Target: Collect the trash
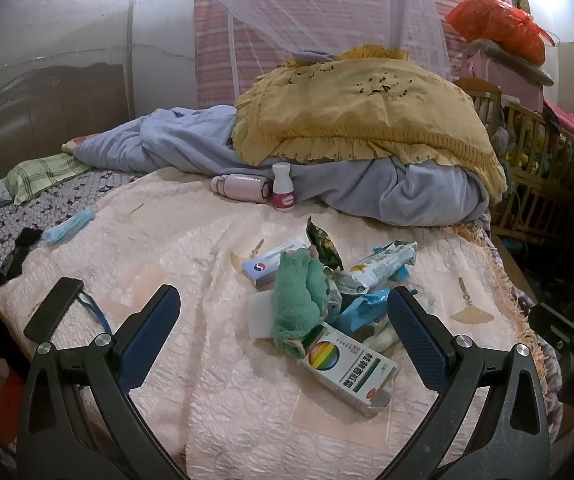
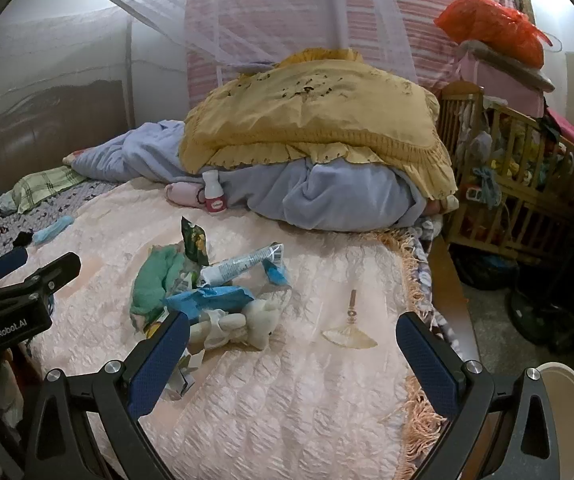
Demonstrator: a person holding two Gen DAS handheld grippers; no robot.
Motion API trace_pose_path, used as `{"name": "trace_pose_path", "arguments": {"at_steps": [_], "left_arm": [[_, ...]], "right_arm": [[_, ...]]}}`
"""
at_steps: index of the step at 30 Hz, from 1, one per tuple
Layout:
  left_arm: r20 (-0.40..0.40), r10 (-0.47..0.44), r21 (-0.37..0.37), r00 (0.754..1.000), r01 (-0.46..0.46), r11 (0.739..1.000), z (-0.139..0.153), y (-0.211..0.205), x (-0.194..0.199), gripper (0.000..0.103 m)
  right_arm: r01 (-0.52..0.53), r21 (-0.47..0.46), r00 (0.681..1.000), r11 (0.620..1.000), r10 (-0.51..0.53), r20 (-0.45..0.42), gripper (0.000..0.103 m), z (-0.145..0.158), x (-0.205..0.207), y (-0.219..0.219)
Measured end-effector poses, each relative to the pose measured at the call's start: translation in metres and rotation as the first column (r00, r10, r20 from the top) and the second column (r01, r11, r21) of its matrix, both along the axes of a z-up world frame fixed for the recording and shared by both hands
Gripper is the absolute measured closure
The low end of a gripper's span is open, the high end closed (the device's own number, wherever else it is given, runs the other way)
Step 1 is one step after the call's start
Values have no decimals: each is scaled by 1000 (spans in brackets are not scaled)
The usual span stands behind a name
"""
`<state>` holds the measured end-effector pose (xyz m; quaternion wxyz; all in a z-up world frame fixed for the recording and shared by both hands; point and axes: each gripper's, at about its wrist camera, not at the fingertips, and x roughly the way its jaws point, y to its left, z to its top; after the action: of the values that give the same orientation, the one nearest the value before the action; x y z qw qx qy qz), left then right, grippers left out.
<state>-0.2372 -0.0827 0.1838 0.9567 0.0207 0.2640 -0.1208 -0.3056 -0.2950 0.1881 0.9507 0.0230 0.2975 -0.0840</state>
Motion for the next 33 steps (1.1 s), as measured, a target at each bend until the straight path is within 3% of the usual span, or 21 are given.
{"name": "trace_pose_path", "arguments": {"at_steps": [12,18,25,33], "left_arm": [[-37,8,23,999,-7,1000,-11,-1,6,0],[-92,-11,50,996,16,999,-21,13,10,0],[-177,-31,71,984,45,996,-42,17,18,0],[-296,-68,26,953,80,996,-62,-3,35,0]], "right_arm": [[-35,21,999,999,36,-37,1,-12,5,-8],[-54,39,995,998,57,-80,11,-24,15,-27],[-147,139,972,979,169,-166,24,-54,48,-40],[-257,200,924,945,302,-237,24,-85,113,-34]]}}
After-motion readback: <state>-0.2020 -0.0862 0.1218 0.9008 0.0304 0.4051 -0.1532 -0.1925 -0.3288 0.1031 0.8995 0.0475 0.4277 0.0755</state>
